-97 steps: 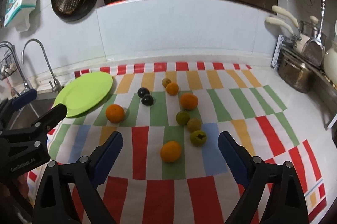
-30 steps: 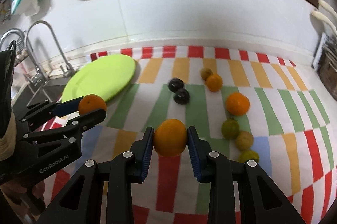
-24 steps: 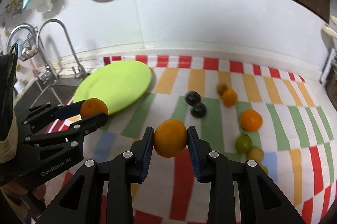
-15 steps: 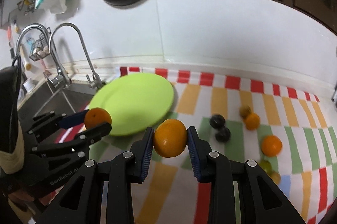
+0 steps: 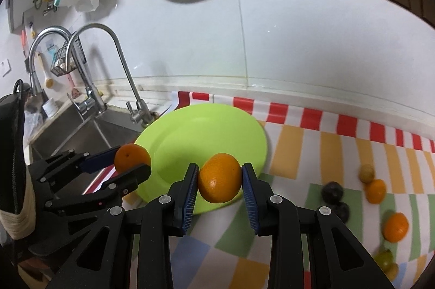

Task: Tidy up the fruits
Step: 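Carry both held mandarins over the light-green plate with both tools, then lower the mandarins onto the plate and open both tools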

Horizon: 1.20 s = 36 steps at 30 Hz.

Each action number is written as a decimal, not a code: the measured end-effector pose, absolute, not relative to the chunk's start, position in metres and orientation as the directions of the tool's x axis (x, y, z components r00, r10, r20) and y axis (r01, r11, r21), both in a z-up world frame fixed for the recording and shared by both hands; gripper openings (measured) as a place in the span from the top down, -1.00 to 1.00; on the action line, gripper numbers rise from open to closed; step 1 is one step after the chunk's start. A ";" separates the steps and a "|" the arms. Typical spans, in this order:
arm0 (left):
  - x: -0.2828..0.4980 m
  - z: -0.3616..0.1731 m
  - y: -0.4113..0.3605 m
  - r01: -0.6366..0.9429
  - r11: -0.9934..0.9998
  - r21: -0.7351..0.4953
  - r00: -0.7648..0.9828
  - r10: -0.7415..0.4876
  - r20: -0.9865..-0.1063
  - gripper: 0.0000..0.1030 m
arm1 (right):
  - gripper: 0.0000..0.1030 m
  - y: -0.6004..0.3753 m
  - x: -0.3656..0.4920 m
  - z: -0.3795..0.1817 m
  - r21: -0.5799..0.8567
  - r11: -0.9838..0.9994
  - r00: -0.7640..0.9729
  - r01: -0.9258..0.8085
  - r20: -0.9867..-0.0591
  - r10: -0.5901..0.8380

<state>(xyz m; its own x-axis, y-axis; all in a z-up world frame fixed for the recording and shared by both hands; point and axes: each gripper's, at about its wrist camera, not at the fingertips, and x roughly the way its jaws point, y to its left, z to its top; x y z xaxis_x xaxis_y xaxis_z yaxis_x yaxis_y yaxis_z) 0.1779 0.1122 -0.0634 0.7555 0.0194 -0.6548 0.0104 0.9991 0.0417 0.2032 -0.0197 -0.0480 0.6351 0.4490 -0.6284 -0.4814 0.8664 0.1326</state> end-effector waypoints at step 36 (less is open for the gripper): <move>0.209 -0.093 0.132 -0.013 0.999 0.032 0.714 0.031 -0.699 -0.13 | 0.17 0.013 0.255 -0.093 0.147 0.851 0.569 -0.505 -0.684 0.456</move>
